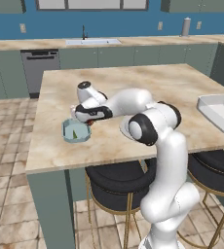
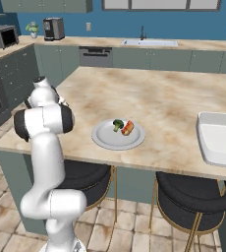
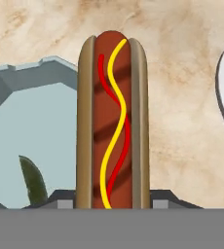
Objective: Place one cooked food and one vegetable from the large plate to each tupperware container.
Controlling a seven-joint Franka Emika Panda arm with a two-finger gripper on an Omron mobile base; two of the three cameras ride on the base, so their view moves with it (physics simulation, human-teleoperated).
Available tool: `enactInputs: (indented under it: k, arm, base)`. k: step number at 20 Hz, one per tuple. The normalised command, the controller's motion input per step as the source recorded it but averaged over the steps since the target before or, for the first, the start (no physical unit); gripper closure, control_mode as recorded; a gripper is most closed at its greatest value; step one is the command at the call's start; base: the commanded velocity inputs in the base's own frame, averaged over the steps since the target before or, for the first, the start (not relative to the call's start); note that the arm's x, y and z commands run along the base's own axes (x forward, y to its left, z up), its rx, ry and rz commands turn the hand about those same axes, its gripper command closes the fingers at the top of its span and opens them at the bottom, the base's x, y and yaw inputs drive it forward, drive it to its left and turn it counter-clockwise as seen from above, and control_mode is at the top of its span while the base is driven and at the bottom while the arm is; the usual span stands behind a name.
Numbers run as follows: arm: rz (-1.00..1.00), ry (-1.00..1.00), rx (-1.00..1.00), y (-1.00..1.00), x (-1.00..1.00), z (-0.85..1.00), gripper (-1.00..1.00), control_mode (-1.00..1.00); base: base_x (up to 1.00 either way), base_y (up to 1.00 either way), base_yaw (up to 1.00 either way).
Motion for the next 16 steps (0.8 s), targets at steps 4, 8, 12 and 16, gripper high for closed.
enactInputs:
  k: [4,8,12,16]
  arm:
    - [0.25,0.06,0.00,0.30,0.36,0.00,1.00,-1.00]
    - [0.20,0.13,0.00,0.32,0.31,-0.01,1.00,-1.00]
    - [0.10,0.27,-0.04,0.24,0.39,-0.04,1.00,-1.00]
    - [0.06,0.07,-0.02,0.10,0.13,-0.29,1.00,-1.00]
  base:
    - [0.00,0.00,0.00]
    - [0.00,0.00,0.00]
    - [0.00,0.00,0.00]
    - [0.00,0.00,0.00]
